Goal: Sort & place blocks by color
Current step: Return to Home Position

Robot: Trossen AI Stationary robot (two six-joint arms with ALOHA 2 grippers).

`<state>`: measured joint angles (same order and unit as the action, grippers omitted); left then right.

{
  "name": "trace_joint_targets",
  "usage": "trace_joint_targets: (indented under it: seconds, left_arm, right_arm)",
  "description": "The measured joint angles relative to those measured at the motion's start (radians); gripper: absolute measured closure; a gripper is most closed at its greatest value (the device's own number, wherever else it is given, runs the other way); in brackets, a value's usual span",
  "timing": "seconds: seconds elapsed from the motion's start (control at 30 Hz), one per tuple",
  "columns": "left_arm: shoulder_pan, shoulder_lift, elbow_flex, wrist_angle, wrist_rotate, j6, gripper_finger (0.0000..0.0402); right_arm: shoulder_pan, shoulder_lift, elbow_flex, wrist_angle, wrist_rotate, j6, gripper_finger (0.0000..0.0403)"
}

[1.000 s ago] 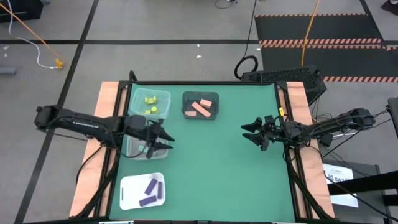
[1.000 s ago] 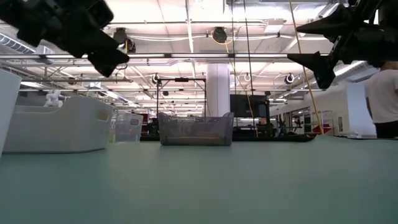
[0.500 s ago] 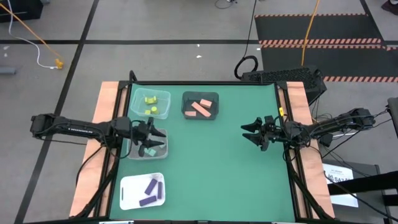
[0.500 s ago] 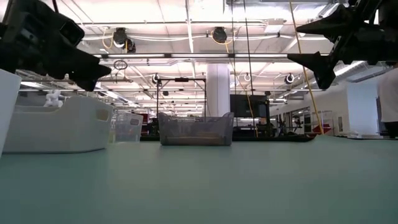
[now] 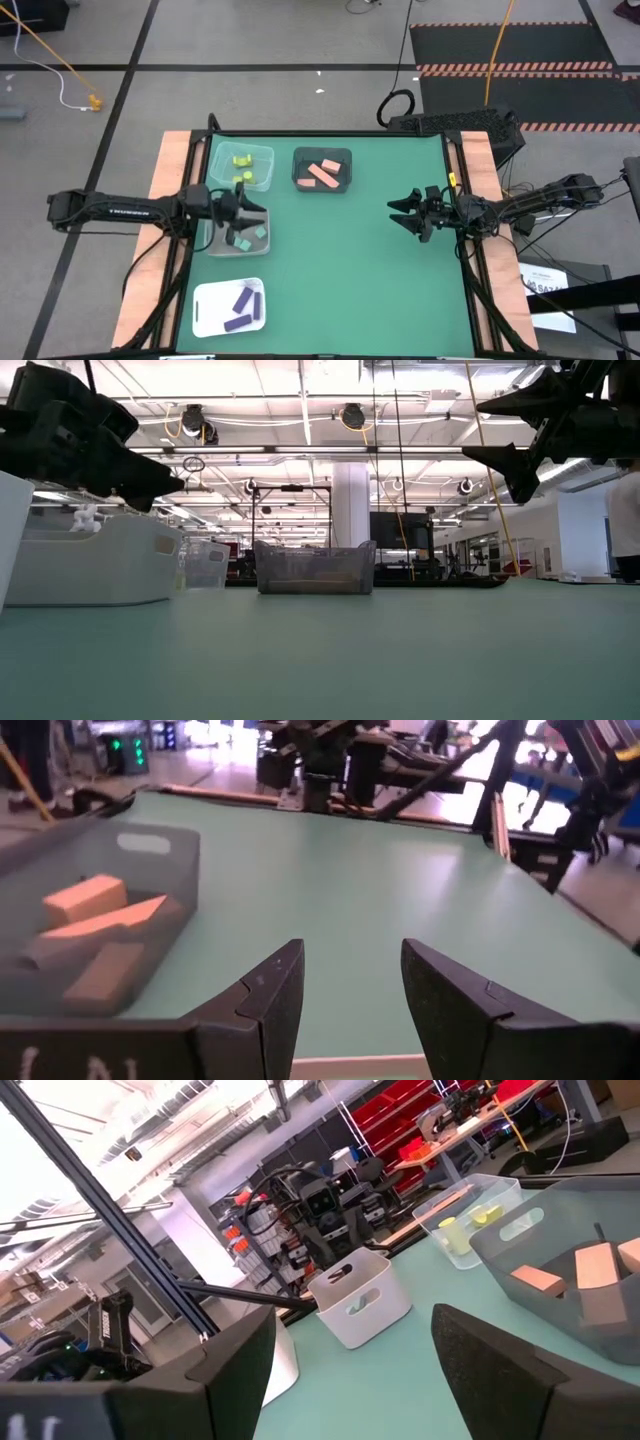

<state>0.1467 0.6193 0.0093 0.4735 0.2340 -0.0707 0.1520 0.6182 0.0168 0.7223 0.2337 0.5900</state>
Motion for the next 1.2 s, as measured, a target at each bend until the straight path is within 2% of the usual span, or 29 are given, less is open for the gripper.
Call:
trace_joint_targets:
  seconds: [0.4,0.63,0.9,1.2]
  left_arm:
    - [0.065,-0.017,0.0,-0.023,-0.001,-0.039,0.0231]
    - [0.056,-0.187,0.001,-0.123,0.0,-0.039,0.0231]
    - [0.055,-0.364,0.001,-0.131,0.0,-0.039,0.0231]
    - [0.092,-0.47,0.001,-0.131,0.0,-0.038,0.0231]
  right_arm:
    - [0.0,0.0,0.0,0.0,0.0,0.0,0.0145]
    - [0.0,0.0,0.0,0.002,0.0,0.0,0.0145]
    - [0.0,0.0,0.0,0.0,0.0,0.0,0.0145]
    - [0.0,0.0,0.0,0.0,0.0,0.0,0.0145]
